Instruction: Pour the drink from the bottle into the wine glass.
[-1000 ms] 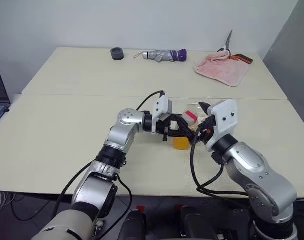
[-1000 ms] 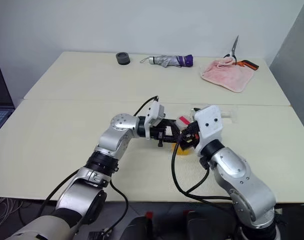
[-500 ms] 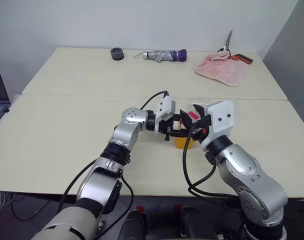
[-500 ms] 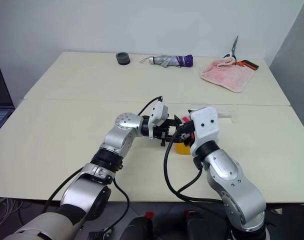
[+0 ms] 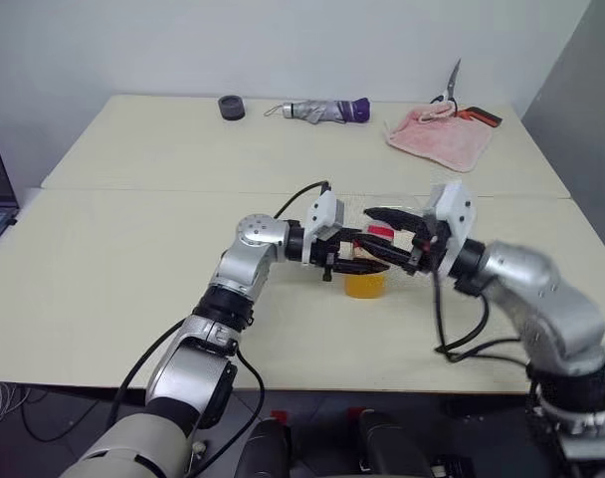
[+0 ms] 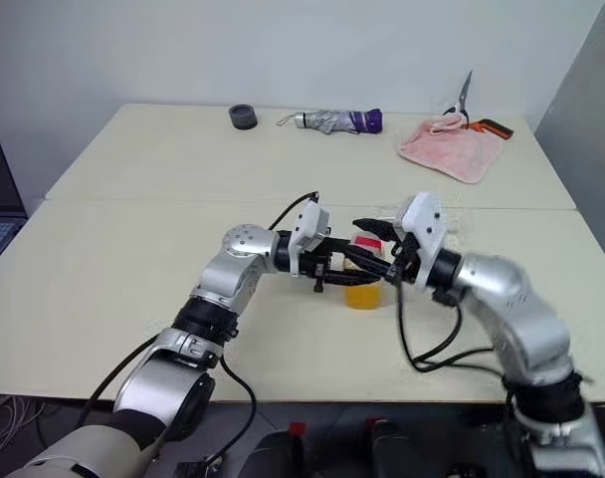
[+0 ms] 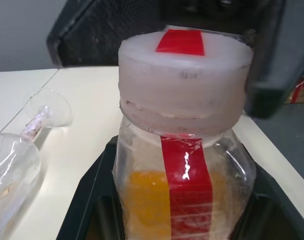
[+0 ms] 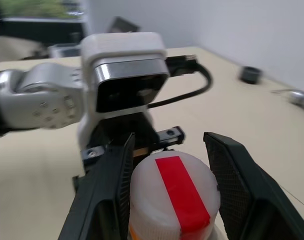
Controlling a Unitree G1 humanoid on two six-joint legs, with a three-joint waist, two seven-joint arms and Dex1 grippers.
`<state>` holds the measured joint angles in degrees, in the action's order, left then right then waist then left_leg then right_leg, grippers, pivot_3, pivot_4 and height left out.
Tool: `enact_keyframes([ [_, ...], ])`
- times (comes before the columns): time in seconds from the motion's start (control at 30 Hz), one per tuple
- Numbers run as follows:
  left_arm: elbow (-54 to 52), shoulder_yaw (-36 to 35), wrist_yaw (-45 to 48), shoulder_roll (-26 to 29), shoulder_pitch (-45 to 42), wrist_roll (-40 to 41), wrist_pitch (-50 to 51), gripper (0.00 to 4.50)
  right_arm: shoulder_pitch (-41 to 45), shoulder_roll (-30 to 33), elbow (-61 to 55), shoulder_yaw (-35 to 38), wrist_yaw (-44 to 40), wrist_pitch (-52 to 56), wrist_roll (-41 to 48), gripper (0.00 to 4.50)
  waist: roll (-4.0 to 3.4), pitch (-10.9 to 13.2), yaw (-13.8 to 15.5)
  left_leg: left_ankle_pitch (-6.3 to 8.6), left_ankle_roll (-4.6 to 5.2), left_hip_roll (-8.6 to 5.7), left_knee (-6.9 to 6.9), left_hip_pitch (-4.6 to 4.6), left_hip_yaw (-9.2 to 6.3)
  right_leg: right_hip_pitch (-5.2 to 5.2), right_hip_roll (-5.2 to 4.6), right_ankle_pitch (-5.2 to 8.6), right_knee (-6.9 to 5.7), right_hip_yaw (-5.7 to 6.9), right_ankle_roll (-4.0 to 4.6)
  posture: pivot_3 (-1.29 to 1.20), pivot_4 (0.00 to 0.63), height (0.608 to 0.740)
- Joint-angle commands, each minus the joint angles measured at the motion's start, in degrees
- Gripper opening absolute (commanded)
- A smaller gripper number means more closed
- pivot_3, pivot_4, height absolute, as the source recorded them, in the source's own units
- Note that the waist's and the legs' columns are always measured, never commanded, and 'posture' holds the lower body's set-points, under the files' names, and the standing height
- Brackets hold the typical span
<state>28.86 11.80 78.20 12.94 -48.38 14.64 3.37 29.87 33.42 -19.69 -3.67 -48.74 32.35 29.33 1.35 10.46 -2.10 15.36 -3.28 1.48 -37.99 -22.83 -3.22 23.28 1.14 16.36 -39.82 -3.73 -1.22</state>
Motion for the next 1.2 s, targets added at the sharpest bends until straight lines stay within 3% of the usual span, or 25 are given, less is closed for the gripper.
enact_keyframes([
  [0.03, -5.21, -2.13, 0.44, 0.09, -1.43, 2.84, -0.56, 1.92, 2.93, 2.52, 7.46, -0.45, -8.10, 0.80, 1.67, 1.88, -0.01, 0.00, 0.02, 0.00, 0.00, 0.00, 0.01, 0.00, 0.00, 0.00, 0.00, 0.00, -0.01, 0.00, 0.01, 0.00, 0.150, 0.740],
  [0.1, -5.55, -2.36, -0.04, 0.26, -1.33, 2.80, -0.53, 1.92, 3.98, 3.66, 8.35, 0.03, -10.31, 1.04, 2.48, 1.88, -0.02, 0.01, 0.19, 0.00, 0.00, -0.01, 0.00, -0.02, 0.00, 0.01, -0.03, 0.00, -0.02, 0.00, 0.01, 0.00, 0.150, 0.740],
  [0.33, -5.04, -3.07, -2.92, 0.40, -0.99, 1.89, -0.73, 1.92, -0.89, 1.97, -2.63, 8.51, 0.79, 3.73, 5.68, 4.42, -0.03, 0.02, 0.35, 0.00, -0.01, -0.05, -0.03, -0.07, 0.00, 0.02, -0.17, 0.00, -0.02, 0.00, 0.01, 0.00, 0.150, 0.740],
  [0.37, -4.81, -3.18, -3.34, 0.36, -1.02, 1.72, -0.76, 1.92, -2.32, 1.45, -5.56, 9.94, 3.51, 4.71, 6.26, 4.50, -0.03, 0.02, 0.37, 0.00, -0.01, -0.05, -0.03, -0.07, 0.01, 0.02, -0.17, 0.00, -0.03, -0.01, 0.01, 0.00, 0.150, 0.740],
  [0.53, -2.87, -2.95, -3.77, 0.00, -1.62, 1.09, -2.03, 1.92, -9.78, -3.15, -21.86, 11.57, 19.74, 10.64, 6.06, 4.50, -0.03, 0.02, 0.36, 0.00, -0.01, -0.05, -0.01, -0.08, -0.02, 0.02, -0.15, 0.00, -0.03, 0.00, 0.00, 0.00, 0.150, 0.740],
  [0.8, 2.59, -2.31, -3.19, -1.54, -3.82, -0.28, -5.21, 1.92, -11.93, -16.52, -30.78, -1.33, 45.95, 19.21, -8.24, 4.50, -0.04, 0.02, 0.16, -0.02, -0.03, -0.03, -0.05, -0.02, 0.01, 0.04, -0.08, 0.04, -0.11, -0.06, -0.06, 0.00, 0.150, 0.740],
  [0.93, 4.56, -2.15, -2.71, -2.52, -4.70, -0.85, -6.60, 1.92, -10.88, -19.97, -30.98, -5.90, 51.17, 20.86, -13.39, 4.50, -0.04, 0.02, 0.21, -0.01, -0.03, -0.05, -0.05, -0.07, 0.03, 0.05, -0.10, 0.01, -0.05, -0.07, -0.01, 0.00, 0.150, 0.740],
  [1.2, 6.40, -2.51, -1.94, -2.93, -5.44, -1.35, -7.70, 1.92, -10.38, -24.38, -29.01, -7.84, 54.22, 18.48, -19.09, 4.50, -0.04, 0.02, 0.18, -0.01, -0.02, -0.05, -0.03, -0.08, 0.02, 0.08, -0.09, 0.01, -0.05, -0.05, -0.01, 0.00, 0.150, 0.740],
])
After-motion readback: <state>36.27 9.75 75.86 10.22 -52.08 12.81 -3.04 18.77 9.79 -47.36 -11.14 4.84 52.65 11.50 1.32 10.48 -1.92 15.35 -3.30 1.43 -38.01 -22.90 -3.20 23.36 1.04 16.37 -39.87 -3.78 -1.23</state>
